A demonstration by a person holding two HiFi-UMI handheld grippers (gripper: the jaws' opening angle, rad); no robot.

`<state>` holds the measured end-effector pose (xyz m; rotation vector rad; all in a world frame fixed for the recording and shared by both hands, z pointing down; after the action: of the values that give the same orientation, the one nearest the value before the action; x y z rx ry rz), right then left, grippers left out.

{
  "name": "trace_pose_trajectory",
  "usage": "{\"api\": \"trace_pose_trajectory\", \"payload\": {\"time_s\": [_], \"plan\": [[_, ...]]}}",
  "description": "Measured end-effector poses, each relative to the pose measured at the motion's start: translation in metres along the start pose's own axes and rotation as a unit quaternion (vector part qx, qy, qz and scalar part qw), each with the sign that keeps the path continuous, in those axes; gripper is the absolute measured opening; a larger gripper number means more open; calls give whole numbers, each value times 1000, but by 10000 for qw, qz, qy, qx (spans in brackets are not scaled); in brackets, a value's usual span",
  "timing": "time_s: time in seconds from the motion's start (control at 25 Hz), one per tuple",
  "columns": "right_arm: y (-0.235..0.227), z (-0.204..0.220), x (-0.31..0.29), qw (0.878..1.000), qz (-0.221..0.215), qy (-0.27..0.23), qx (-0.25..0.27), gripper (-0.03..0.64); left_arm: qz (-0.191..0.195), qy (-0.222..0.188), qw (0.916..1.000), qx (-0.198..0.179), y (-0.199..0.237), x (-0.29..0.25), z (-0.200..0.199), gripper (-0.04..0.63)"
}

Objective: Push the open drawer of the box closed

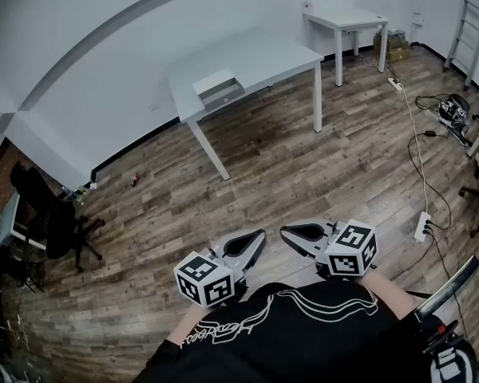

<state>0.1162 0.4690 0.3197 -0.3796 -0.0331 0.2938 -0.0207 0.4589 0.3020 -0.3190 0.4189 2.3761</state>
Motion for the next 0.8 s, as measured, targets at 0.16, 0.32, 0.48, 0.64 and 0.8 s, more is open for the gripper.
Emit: {"api": "trace_pose_trajectory", "payload": {"time_s": [0.16,0.32,0.48,0.64,0.8], "plan": [[-12,-3,-4,9999,53,90,-1,9,-44,20,9999,97,14,-6,0,8],[-28,0,-8,9998,98,117,-92,9,-37,-55,9997,243,26,-18,2,8],[-53,14,-18,9991,146,289,-280,9,20,83,9977,679,49,-34,24,8],[-95,11,-39,9986,172,342,-358,9,-99,74,9974,706,93,-54,22,8],[-155,0,-73,9983,212,409,-358,9,-242,95,9982,545,156,-85,13,8]]}}
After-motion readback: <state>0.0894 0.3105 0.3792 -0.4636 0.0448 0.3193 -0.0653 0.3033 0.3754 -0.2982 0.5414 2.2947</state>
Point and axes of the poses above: the fingertips, and each gripper's own axes: x backward along the fingers, y to its left, z out of its underside, the point moved 6 cm from there along x, backward along the fingers, and after that the axes turned 14 degrees about -z, right-handed, at the moved point
